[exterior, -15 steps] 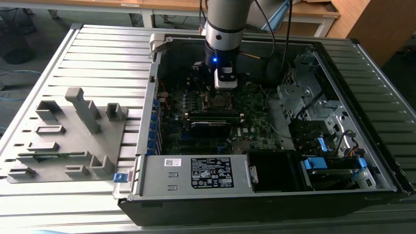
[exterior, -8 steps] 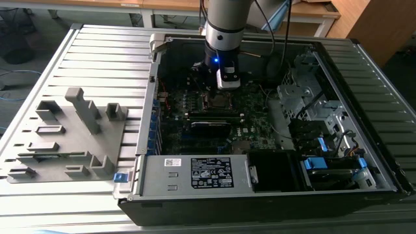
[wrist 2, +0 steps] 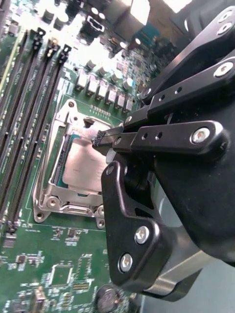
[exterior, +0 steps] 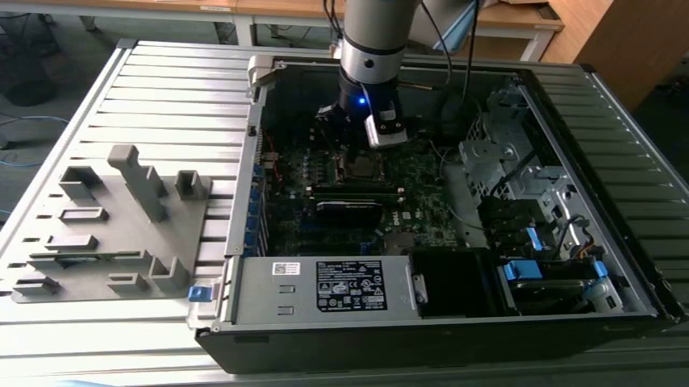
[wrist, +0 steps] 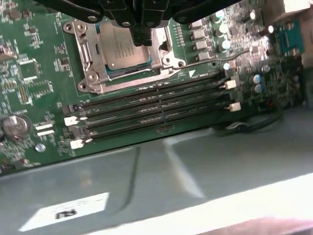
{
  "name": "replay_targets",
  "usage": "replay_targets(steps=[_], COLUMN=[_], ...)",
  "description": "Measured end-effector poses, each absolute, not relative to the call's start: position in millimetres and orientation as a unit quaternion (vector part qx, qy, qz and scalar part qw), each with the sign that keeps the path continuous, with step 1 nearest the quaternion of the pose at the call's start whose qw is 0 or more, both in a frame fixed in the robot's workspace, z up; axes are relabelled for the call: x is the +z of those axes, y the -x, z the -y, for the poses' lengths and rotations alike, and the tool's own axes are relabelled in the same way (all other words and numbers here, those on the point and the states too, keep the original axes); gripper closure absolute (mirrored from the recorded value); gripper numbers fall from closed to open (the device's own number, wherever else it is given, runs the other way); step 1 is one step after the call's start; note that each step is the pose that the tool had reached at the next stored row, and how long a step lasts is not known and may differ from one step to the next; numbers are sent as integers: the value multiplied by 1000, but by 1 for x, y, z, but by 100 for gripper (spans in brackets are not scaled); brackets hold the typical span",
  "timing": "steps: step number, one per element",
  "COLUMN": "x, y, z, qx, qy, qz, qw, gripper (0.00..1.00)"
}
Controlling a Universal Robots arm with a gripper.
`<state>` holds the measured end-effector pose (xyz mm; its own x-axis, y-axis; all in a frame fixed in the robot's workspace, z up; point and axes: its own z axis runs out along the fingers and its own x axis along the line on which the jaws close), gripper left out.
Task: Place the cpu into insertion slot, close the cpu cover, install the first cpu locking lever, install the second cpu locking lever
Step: 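Close the cpu cover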
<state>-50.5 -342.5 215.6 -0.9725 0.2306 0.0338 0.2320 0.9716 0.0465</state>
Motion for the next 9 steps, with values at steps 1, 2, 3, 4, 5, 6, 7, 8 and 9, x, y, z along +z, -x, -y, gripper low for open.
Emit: replay_targets(steps=[1, 2, 3, 4, 5, 6, 7, 8, 9], x=[215, 215, 215, 215, 215, 215, 215, 215, 215], y=[50, 50, 50, 50, 50, 50, 50, 50, 50], z=[343, 343, 343, 343, 343, 343, 343, 343, 343], qx=[-25, -25, -25, -25, -24, -24, -24, -24, -24], qy=[108, 99, 89, 80, 71, 62, 53, 44, 35], qz=[994, 995, 996, 996, 997, 998, 998, 999, 999], qw=[14, 15, 15, 15, 15, 15, 16, 16, 16], gripper=[89, 89, 89, 89, 89, 89, 89, 89, 89])
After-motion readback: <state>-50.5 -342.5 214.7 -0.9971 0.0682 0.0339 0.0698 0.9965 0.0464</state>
